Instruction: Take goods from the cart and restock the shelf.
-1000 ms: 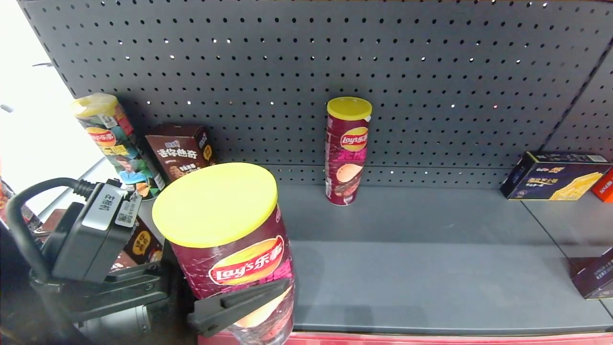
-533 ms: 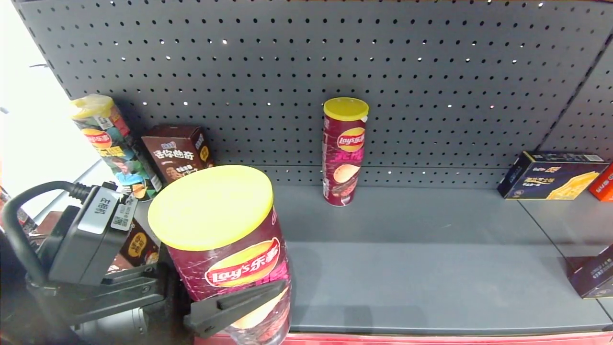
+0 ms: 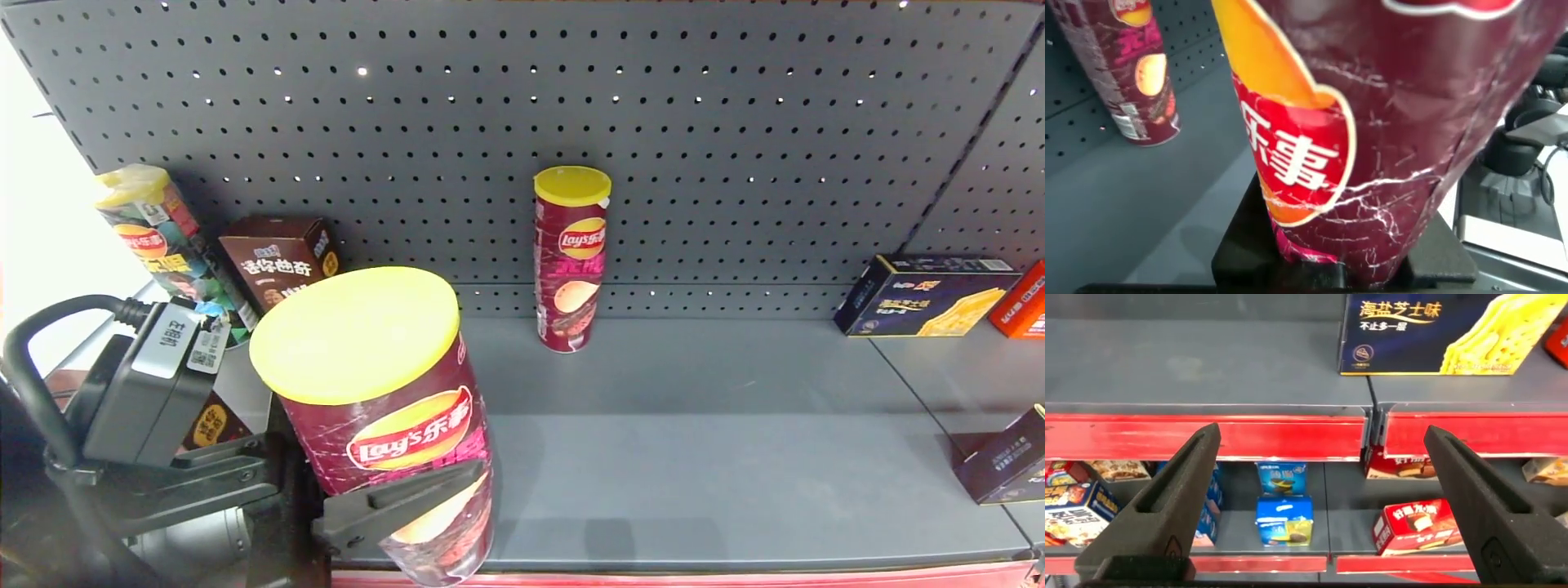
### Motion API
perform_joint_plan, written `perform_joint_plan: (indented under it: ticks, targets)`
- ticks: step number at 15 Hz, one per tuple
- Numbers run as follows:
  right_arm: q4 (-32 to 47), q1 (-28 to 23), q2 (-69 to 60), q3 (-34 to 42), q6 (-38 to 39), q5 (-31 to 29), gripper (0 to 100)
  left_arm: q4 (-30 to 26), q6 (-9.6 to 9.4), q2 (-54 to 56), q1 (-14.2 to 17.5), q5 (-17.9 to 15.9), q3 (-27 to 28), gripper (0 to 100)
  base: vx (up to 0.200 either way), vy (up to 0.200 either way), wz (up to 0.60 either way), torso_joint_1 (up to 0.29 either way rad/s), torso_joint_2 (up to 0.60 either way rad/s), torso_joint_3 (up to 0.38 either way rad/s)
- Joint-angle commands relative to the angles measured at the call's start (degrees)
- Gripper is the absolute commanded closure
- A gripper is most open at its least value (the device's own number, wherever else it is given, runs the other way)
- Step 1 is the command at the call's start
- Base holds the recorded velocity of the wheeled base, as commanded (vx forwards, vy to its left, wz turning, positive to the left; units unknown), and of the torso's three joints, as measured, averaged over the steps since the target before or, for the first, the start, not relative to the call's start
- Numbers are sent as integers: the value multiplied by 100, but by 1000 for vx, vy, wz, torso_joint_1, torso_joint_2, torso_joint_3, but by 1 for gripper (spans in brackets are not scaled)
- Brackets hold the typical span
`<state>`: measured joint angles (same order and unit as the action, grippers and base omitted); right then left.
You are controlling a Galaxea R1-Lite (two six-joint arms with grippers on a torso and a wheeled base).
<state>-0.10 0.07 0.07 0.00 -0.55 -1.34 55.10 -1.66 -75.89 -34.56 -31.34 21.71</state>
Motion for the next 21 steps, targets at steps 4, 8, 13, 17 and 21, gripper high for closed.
perform_joint_plan:
  ticks: [4, 8, 13, 17, 21]
  targets:
    - [265, 54, 1548, -1819, -103, 538, 0, -52, -1, 56, 195, 111, -53, 100, 0, 0, 0, 0, 0, 0]
    - [150, 168, 2867, -2707, -174, 1250, 0, -70, 16, 48, 362, 58, 237, 100, 0, 0, 0, 0, 0, 0]
    - [-720, 1293, 4537, -3032, -446, 1699, 0, -685, 175, 39, 503, 111, 975, 100, 0, 0, 0, 0, 0, 0]
    - [-1396, 1460, 5864, -3226, -543, 1690, 0, -1265, 52, 74, 433, 67, 1257, 100, 0, 0, 0, 0, 0, 0]
    - [-3409, 1654, 7358, -3428, -578, 2217, 0, -1265, 34, 92, 450, 58, 1257, 100, 0, 0, 0, 0, 0, 0]
